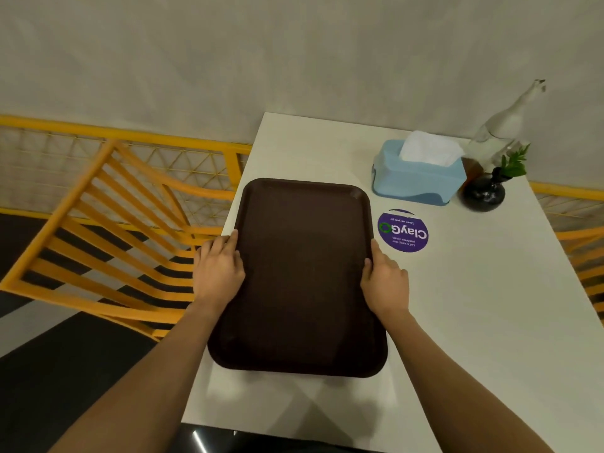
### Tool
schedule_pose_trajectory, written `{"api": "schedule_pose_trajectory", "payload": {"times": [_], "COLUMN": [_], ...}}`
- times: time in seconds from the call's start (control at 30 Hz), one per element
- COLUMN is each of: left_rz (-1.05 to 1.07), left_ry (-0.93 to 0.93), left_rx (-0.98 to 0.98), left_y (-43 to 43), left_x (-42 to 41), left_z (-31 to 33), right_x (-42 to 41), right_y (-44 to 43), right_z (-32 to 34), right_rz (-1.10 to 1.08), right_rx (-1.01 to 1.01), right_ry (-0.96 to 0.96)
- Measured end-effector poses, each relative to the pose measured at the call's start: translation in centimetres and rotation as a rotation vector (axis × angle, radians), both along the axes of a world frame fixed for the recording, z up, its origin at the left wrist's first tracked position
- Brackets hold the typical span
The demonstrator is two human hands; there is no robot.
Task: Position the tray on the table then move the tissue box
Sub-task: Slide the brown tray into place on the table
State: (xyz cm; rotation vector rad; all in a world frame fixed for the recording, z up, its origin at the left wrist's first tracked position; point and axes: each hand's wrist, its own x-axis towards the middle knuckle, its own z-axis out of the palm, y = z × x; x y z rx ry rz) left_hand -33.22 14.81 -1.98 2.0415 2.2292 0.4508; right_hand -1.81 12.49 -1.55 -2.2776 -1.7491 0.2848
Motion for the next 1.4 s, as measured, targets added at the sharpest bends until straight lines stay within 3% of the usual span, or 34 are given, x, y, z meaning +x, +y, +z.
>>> {"api": "schedule_pose_trajectory", "payload": {"times": [0.7, 1.4], "left_rz": [-0.071, -0.092], "left_ry": [-0.134, -0.115], "left_rx": [-0.016, -0.048], "left_y": [0.2, 0.6], "left_x": [-2.2, -2.5], "left_z": [-0.5, 0.3], "right_x": [-1.6, -2.4], "right_y": [-2.0, -1.5], "right_z": [-0.3, 0.1], "right_rz": [-0.098, -0.1], "right_rx": [0.007, -0.033], "right_ry": [-0.091, -0.05]}}
